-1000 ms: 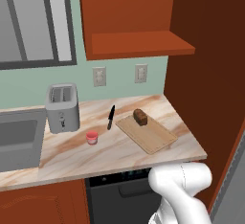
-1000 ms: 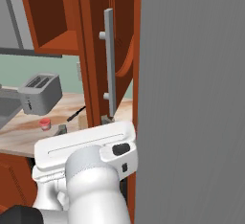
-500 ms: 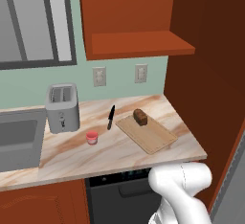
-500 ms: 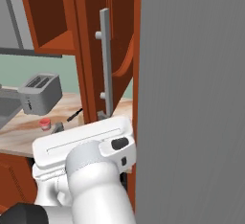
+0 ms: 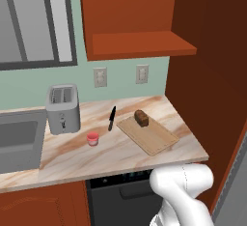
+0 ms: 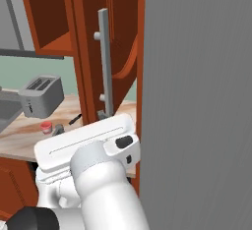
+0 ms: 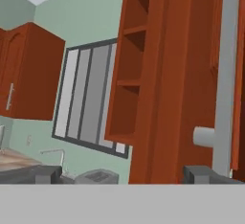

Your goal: Pick the bread, place it on the cutting board, pick the jam, place it on the counter, and close the cabinet.

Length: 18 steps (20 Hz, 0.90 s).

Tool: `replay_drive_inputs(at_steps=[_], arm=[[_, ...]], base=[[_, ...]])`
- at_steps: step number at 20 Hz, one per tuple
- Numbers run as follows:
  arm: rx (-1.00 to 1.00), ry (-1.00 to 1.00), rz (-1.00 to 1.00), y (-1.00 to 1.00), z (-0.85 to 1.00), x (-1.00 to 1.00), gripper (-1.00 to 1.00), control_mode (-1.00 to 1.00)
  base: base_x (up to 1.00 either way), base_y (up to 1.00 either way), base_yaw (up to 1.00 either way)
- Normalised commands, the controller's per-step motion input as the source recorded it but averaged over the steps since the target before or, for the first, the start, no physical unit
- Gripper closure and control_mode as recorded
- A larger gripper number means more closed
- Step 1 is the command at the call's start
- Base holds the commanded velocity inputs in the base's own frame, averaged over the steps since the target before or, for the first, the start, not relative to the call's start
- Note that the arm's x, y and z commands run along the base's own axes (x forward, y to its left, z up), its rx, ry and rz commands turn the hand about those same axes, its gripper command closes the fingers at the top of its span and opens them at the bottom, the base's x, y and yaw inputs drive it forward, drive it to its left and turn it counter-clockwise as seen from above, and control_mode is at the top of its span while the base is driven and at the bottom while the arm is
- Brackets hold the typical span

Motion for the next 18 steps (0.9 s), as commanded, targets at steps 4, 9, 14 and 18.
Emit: replay_drive_inputs(at_steps=[4, 9, 14, 18], arm=[[0.0, -0.01, 0.07, 0.24, -0.05, 0.02, -1.0, -1.0], [0.0, 0.0, 0.07, 0.27, -0.09, 0.0, -1.0, -1.0], [0.0, 0.0, 0.01, 0.28, -0.19, 0.0, -1.0, -1.0], [0.0, 0.0, 0.0, 0.35, -0.31, 0.0, -1.0, -1.0]], base=[[0.0, 0.0, 0.0], [0.0, 0.0, 0.0], [0.0, 0.0, 0.0], [0.0, 0.0, 0.0]])
